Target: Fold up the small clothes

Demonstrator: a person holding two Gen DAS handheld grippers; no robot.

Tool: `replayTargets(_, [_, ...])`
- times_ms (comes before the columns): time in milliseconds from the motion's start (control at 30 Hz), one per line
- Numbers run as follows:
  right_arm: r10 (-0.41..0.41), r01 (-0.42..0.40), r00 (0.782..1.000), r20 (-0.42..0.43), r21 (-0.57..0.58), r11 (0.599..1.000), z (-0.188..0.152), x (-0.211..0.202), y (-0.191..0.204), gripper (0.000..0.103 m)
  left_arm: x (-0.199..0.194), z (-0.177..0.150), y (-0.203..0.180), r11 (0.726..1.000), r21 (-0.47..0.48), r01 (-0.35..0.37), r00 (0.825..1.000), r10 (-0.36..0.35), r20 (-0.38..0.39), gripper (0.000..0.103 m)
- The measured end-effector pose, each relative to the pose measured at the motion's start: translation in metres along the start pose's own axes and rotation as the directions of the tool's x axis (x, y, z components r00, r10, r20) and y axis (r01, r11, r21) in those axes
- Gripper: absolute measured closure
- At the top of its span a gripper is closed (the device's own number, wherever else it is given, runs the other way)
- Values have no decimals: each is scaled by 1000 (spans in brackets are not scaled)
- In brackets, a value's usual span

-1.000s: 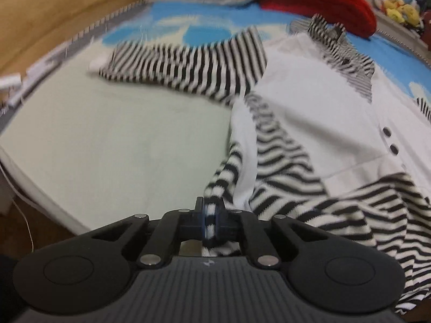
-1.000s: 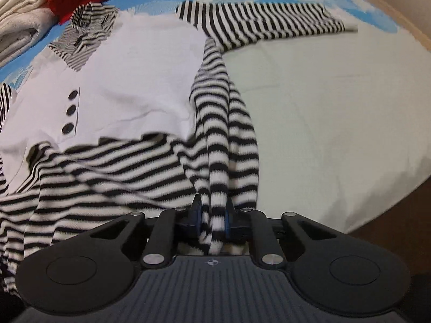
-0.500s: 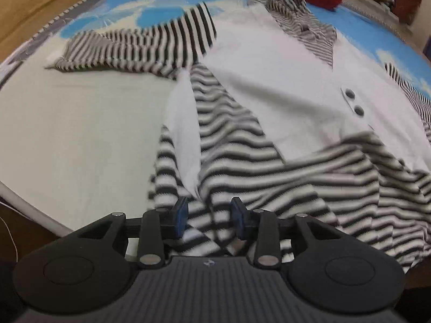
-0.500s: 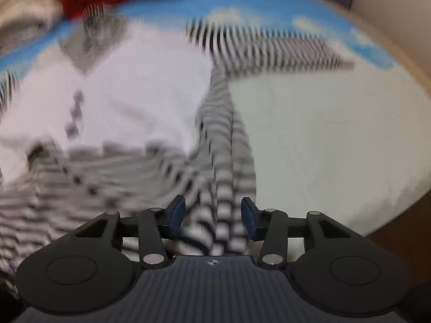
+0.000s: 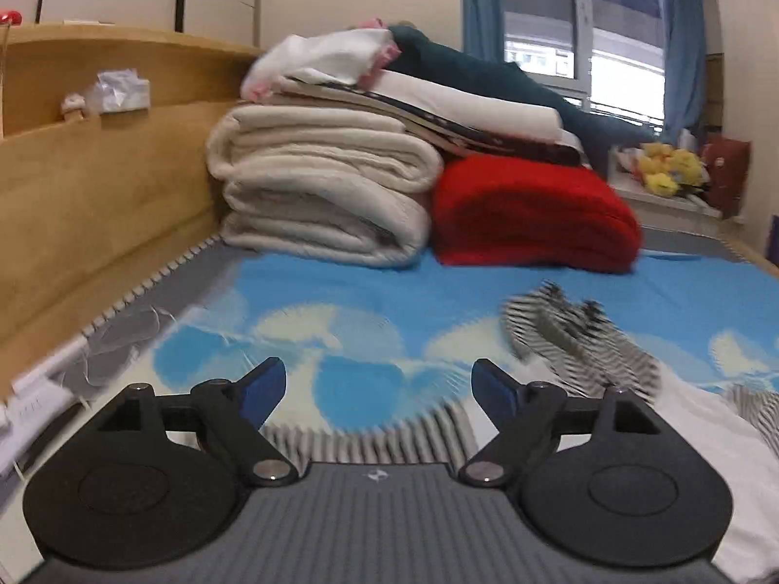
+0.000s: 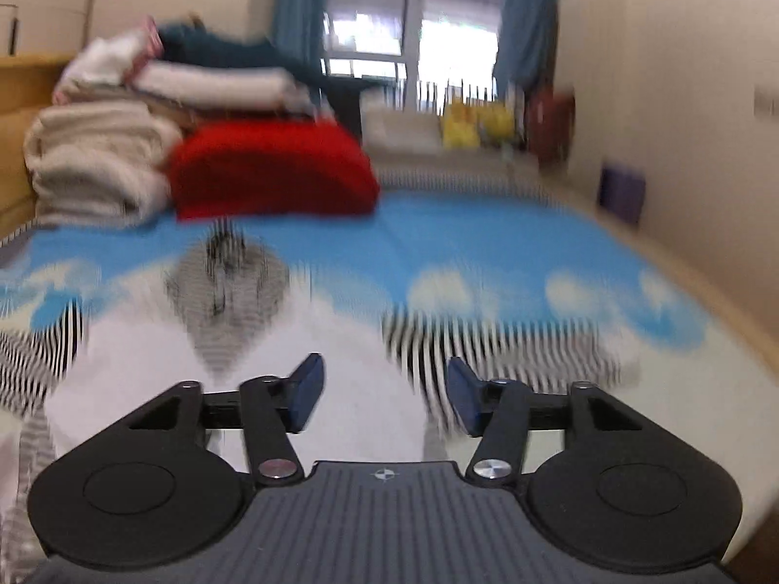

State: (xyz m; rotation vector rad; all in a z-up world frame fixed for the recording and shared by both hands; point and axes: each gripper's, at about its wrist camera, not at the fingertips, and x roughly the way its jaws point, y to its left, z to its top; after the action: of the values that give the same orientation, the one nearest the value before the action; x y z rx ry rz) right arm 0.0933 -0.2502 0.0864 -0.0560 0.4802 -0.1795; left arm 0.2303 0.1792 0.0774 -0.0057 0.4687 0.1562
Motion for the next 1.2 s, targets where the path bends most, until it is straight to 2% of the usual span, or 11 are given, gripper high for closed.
replayTargets(233, [138,-131,980,142,-54,990,81,49,41,28,83,-25,81,969,-233,-83,990,52,-135,18])
replayTargets(300, [173,-166,975,140,-59,984,90,68,50,28,101,-55,110,946,-295,-130,971,62,-230,22])
replayTargets(367, [208,-201,969,131,-63,978,86,81,58,28,129,-73,135,923,-336,-190,922,50,-384,34])
replayTargets(633, [265,-263,964,5,-99,960,71,117,93,28,174,-107,190,789,-517,-332,871,45,-489,35])
replayTargets(700, [251,-248,968,5,-133,960,68,123,99,31,179,-109,192,779,-518,-353,867,63,-495,50])
replayTargets(767, [238,-238,971,-18,-123,963,65,130,98,41,180,-107,190,776,-503,-380,857,90,-508,98])
replayTargets(800, [236,-238,971,-36,-104,966,63,131,96,49,176,-103,185,778,-492,-390,853,106,-511,98])
replayTargets(900, [237,-241,968,-80,-45,970,61,140,90,60,162,-81,171,783,-490,-382,882,151,-446,98])
replayTargets(1000, [228,-232,970,-83,-32,972,55,141,87,60,137,-45,141,823,-492,-283,939,133,-318,98])
replayTargets(1100, [220,-223,971,-90,-30,974,49,139,81,60,110,-13,92,858,-503,-102,980,1,-198,98])
replayTargets(1200, [221,-223,969,-107,-10,975,45,136,72,60,83,9,23,874,-472,115,976,-189,-111,98])
